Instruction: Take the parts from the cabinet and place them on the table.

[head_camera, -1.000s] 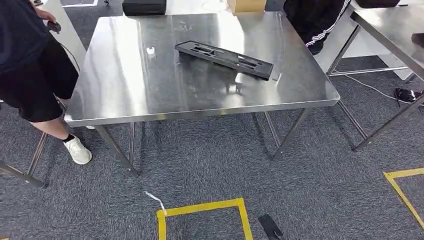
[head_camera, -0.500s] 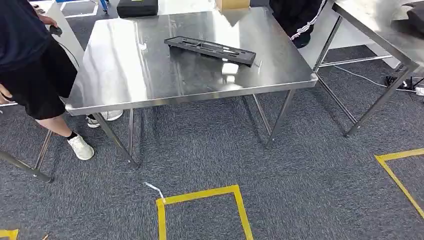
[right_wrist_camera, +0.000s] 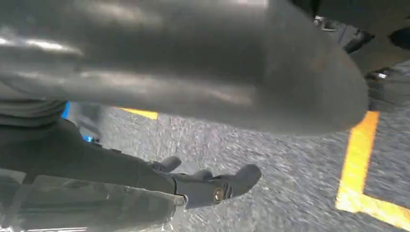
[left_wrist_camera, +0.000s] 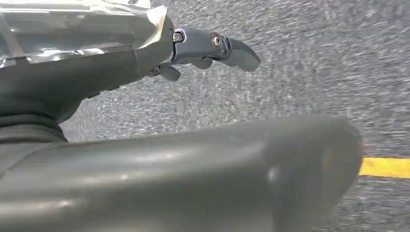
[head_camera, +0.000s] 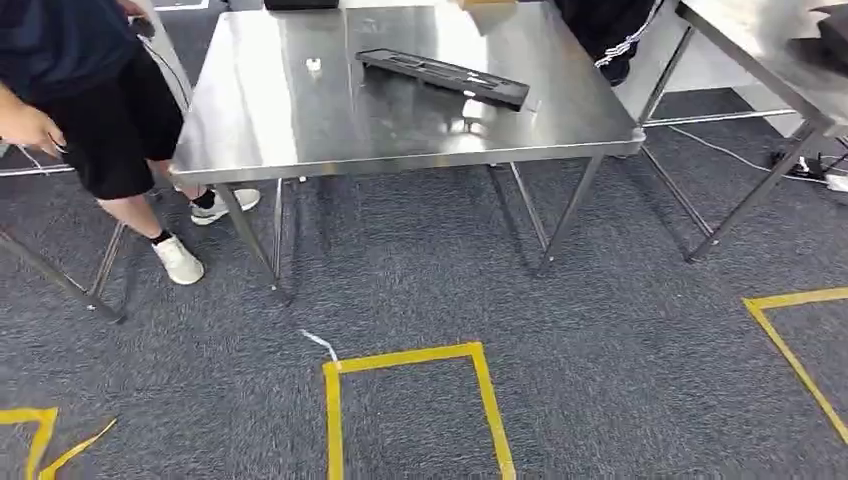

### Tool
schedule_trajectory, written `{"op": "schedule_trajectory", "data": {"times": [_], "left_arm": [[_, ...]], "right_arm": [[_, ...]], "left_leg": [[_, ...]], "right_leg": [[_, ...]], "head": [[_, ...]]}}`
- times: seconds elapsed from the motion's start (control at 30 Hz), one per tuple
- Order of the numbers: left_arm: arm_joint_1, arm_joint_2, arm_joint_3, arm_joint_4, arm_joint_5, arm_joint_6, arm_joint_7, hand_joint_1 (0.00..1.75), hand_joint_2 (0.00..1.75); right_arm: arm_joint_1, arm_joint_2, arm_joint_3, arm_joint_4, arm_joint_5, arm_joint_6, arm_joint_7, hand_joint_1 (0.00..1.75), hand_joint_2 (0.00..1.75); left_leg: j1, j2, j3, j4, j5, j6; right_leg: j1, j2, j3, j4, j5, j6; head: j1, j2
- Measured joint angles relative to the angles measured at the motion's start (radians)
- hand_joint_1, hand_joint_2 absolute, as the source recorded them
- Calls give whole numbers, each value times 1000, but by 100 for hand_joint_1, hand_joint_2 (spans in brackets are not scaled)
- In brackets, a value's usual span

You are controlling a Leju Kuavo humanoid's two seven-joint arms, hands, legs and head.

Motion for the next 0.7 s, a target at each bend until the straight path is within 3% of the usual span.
{"op": "schedule_trajectory", "data": {"times": [0.03,0.07,0.1,0.13,0.17,0.2,0.23,0.27,0.33,0.37,0.43,0.47,0.5,0.53,0.57,0.6,0.67,0.7], "left_arm": [[0,0,0,0,-6,3,0,0,0],[1,-1,-1,0,-12,11,-2,0,0],[1,-2,-3,0,-16,18,-2,0,0],[1,-3,-3,0,-17,19,-3,0,0],[2,-3,-4,0,-17,19,-5,0,0],[2,-3,-4,0,-17,20,-6,0,0],[3,-6,-5,0,-17,19,-7,0,0],[4,-4,-6,0,-16,20,-7,0,0],[0,-4,-6,0,-15,21,-7,0,0],[1,-4,-6,0,-13,21,-6,0,0],[2,-3,-6,0,-12,22,-6,0,0],[5,-4,-5,0,-11,22,-6,0,0],[6,-4,-5,0,-11,22,-6,0,0],[6,-4,-5,0,-11,22,-6,0,0],[7,-4,-5,0,-11,22,-5,0,0],[7,-4,-5,0,-11,22,-5,0,0],[7,-4,-5,0,-11,22,-5,0,0],[7,-2,-5,0,-11,23,-5,0,0]], "right_arm": [[0,0,0,0,0,0,-3,0,0],[0,0,0,0,0,0,-7,0,0],[2,0,0,0,-1,0,-9,0,0],[2,0,-1,1,-2,0,-10,0,0],[1,0,-2,1,-2,0,-10,0,0],[-2,3,-2,1,-2,0,-10,0,0],[-7,2,-3,1,-2,-1,-10,0,0],[-12,5,-3,1,-1,-3,-11,0,0],[-11,6,-3,1,1,-3,-11,0,0],[-8,6,-3,2,2,-3,-10,0,0],[-4,7,-3,4,4,-3,-7,0,0],[-5,7,-3,4,4,-3,-7,0,0],[-5,8,-3,4,4,-3,-7,0,0],[-4,10,-3,4,4,-3,-7,0,0],[-2,10,-3,4,4,-3,-7,0,0],[-1,10,-3,4,4,-3,-7,0,0],[-2,10,-3,4,4,-3,-7,0,0],[-3,11,-3,4,5,-3,-7,0,0]], "left_leg": [[0,1,-16,0,12,-2],[0,5,-35,1,26,-5],[1,14,-55,2,41,-6],[2,19,-69,2,52,-10],[3,23,-72,3,63,-15],[-2,26,-76,5,71,-23],[-4,32,-79,11,77,-30],[-8,45,-79,12,85,-36],[-1,62,-77,8,95,-45],[5,62,-81,13,95,-53],[10,16,-106,86,1,-60],[10,1,-133,172,-61,-62],[10,-4,-158,251,-100,-64],[10,-7,-174,313,-118,-64],[10,-7,-167,325,-111,-63],[10,-8,-138,290,-86,-60],[10,-24,-33,128,-16,-51],[10,-62,14,47,-6,-42]], "right_leg": [[-1,0,-3,51,-2,10],[-3,0,4,80,28,27],[-6,0,30,71,78,48],[-8,-1,70,28,114,62],[-11,-10,132,-50,122,63],[-12,-38,211,-155,92,54],[1,-47,291,-276,48,40],[2,-43,293,-313,21,21],[2,-25,282,-302,26,6],[-8,-18,278,-305,36,-9],[-7,-15,266,-304,51,-32],[-5,-9,257,-304,59,-38],[-2,-2,249,-303,65,-40],[2,5,241,-302,71,-39],[4,14,234,-300,75,-38],[4,23,229,-296,78,-34],[4,43,229,-286,79,-32],[1,52,220,-280,79,-31]], "head": [[1,0],[0,0],[1,0],[2,0],[2,0],[2,0],[6,0],[2,0],[-1,0],[-1,0],[-2,0],[-3,0],[-3,0],[-3,0],[-2,0],[-2,0],[-3,0],[-2,0]]}}
